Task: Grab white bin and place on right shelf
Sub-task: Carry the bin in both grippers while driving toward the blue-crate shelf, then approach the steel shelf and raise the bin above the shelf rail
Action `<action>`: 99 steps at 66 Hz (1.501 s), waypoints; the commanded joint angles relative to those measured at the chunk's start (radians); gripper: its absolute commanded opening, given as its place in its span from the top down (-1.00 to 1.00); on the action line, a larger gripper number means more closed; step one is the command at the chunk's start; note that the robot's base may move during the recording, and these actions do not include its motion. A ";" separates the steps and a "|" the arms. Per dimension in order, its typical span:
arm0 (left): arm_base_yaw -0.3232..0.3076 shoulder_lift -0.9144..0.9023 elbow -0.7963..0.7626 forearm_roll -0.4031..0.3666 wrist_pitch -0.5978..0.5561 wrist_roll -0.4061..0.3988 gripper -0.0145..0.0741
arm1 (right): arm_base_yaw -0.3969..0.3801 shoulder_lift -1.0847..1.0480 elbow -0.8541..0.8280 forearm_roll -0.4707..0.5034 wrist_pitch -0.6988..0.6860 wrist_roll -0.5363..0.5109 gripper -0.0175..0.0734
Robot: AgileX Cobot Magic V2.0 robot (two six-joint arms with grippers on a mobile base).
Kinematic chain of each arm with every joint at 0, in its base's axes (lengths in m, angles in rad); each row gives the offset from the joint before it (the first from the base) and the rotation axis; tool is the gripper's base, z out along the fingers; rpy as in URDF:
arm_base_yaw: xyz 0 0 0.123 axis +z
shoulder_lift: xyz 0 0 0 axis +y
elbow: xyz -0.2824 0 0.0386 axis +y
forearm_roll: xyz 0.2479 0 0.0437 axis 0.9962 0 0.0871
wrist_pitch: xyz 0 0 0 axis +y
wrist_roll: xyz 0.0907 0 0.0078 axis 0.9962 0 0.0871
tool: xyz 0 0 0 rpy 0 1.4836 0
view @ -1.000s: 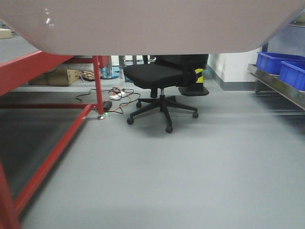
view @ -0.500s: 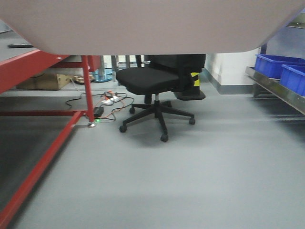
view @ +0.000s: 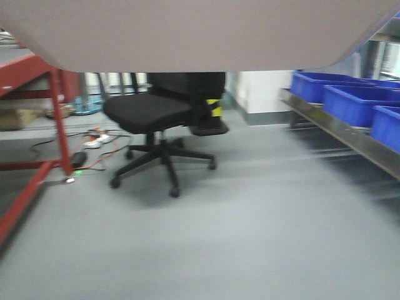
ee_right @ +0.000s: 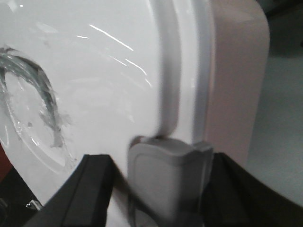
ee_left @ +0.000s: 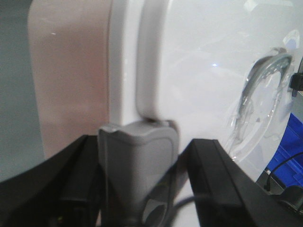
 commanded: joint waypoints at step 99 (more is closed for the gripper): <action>-0.017 -0.013 -0.035 -0.195 0.063 0.015 0.13 | 0.012 -0.011 -0.036 0.204 0.091 -0.009 -0.26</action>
